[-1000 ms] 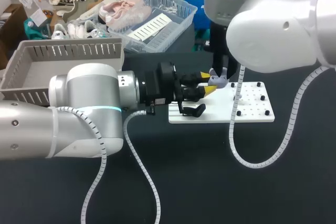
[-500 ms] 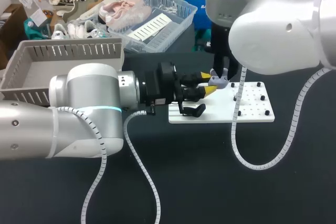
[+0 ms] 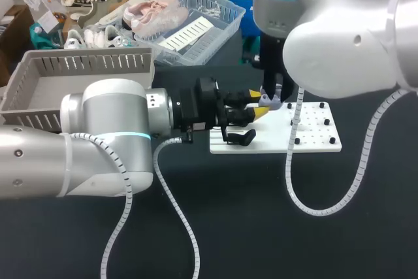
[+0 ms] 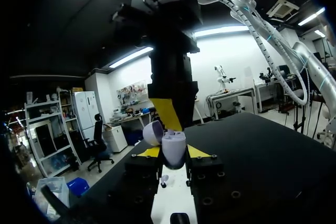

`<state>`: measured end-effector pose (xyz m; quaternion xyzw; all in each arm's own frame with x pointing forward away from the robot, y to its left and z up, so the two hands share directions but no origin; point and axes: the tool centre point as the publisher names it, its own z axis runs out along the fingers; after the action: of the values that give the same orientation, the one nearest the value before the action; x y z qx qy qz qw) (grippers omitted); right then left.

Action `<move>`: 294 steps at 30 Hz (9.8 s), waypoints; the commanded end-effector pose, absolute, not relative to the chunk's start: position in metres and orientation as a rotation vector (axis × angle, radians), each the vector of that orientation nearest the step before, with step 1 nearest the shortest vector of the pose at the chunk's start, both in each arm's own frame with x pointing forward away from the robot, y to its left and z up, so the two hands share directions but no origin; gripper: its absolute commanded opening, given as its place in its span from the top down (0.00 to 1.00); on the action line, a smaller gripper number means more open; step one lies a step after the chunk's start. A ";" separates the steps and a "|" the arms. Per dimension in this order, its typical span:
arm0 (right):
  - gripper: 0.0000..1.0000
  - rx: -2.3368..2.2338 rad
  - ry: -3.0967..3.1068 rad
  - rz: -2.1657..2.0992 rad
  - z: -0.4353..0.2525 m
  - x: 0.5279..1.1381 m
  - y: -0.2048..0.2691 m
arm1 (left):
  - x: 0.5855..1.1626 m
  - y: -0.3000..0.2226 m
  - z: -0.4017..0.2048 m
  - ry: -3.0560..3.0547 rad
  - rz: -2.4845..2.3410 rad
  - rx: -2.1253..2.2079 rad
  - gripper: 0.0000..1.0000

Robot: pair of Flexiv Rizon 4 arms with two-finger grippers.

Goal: Pick up each earbud case from the left stands, insert the matching earbuds, close the lid, and place the case in the box.

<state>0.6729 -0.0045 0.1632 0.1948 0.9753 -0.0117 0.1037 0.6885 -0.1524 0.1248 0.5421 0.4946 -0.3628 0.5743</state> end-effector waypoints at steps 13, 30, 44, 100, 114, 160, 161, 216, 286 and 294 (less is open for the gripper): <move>0.36 0.545 2.872 -0.008 0.163 0.668 -0.004 | 0.688 -0.153 0.124 1.159 -0.845 1.265 1.00; 0.45 0.536 2.851 0.048 0.159 0.622 -0.048 | 0.688 -0.153 0.124 1.159 -0.845 1.265 1.00; 0.33 0.578 2.867 0.011 0.115 0.638 -0.096 | 0.688 -0.153 0.124 1.159 -0.845 1.265 1.00; 0.51 0.338 2.856 0.350 0.034 0.738 -0.077 | 0.688 -0.153 0.124 1.159 -0.845 1.265 1.00; 0.59 0.340 2.869 0.369 0.028 0.747 -0.072 | 0.688 -0.153 0.124 1.159 -0.845 1.265 1.00; 1.00 0.381 2.881 0.363 0.026 0.749 -0.077 | 0.688 -0.153 0.124 1.159 -0.845 1.265 1.00; 1.00 0.385 2.876 0.366 0.028 0.748 -0.078 | 0.688 -0.153 0.124 1.159 -0.845 1.265 1.00; 1.00 -0.219 2.748 0.194 0.181 0.630 -0.031 | 0.688 -0.153 0.124 1.159 -0.845 1.265 1.00; 1.00 -0.808 2.604 0.126 0.175 0.670 0.003 | 0.688 -0.153 0.124 1.159 -0.845 1.265 1.00; 1.00 -0.805 2.614 0.132 0.171 0.671 0.003 | 0.688 -0.153 0.124 1.159 -0.845 1.265 1.00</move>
<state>0.6683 0.0026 0.1716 -0.2879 0.9349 0.0471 0.2019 0.6885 -0.1525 0.1249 0.5422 0.4947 -0.3628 0.5742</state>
